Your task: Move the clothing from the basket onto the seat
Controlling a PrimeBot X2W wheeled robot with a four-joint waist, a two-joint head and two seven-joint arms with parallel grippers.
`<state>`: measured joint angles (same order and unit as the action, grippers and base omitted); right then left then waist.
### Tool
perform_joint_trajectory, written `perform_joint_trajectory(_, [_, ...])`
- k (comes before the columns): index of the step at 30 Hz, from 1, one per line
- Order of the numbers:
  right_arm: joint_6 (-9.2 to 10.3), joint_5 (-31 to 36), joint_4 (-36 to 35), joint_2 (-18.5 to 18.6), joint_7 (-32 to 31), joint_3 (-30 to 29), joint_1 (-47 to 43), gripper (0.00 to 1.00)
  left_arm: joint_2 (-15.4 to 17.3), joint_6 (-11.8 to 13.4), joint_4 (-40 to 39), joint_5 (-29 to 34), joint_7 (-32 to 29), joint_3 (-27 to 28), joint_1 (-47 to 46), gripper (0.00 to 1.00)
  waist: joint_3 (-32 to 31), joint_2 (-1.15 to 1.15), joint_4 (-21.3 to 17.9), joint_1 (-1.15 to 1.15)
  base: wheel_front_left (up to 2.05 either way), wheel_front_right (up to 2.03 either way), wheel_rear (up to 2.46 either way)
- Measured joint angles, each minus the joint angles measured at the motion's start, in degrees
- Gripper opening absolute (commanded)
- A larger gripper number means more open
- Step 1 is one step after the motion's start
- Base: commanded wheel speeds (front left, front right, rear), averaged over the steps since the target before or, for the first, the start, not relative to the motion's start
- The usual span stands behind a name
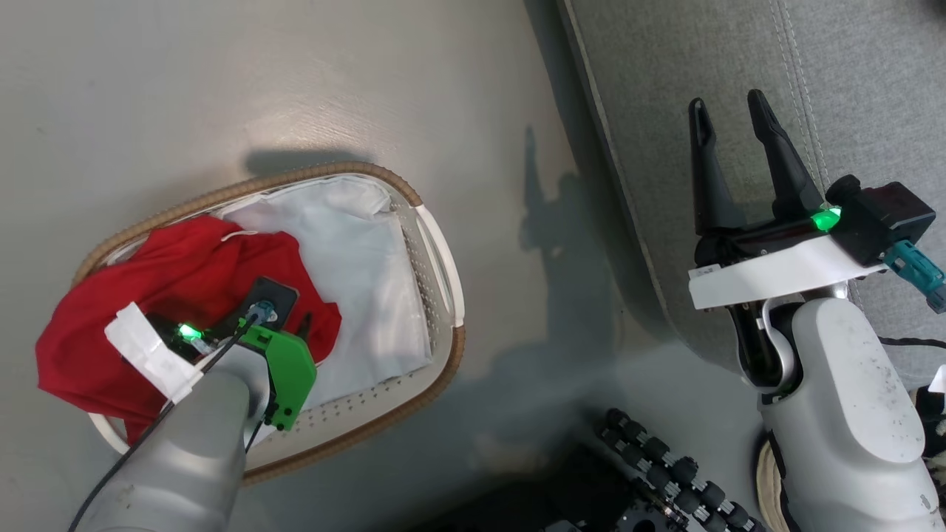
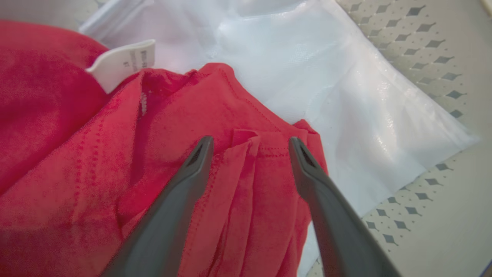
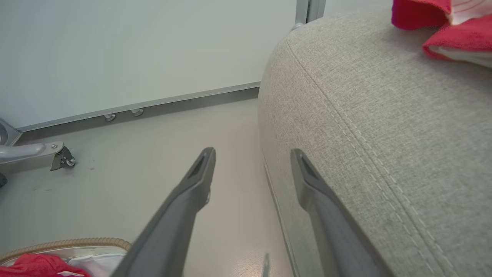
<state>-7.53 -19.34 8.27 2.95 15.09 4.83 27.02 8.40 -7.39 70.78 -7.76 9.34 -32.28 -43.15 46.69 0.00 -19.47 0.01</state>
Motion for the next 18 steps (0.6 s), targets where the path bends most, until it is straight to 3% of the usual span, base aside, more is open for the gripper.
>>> perform_joint_trajectory(9, [0.00, -0.88, -0.71, -0.03, 0.00, 2.00, 0.95, 1.00, 1.01, 1.65, 2.32, 1.79, -8.96, -2.82, -3.53, 1.00, 3.89, 0.00, -1.87, 0.00, 0.00, 0.00, 0.00])
perform_joint_trajectory(18, [0.00, -1.35, -1.89, -0.04, 0.00, 2.71, 1.73, 1.00, 1.56, 3.31, 2.72, 2.09, -11.07, -4.05, -4.13, 1.00, 5.98, 0.00, -2.35, 0.00, 0.00, 0.00, 0.00])
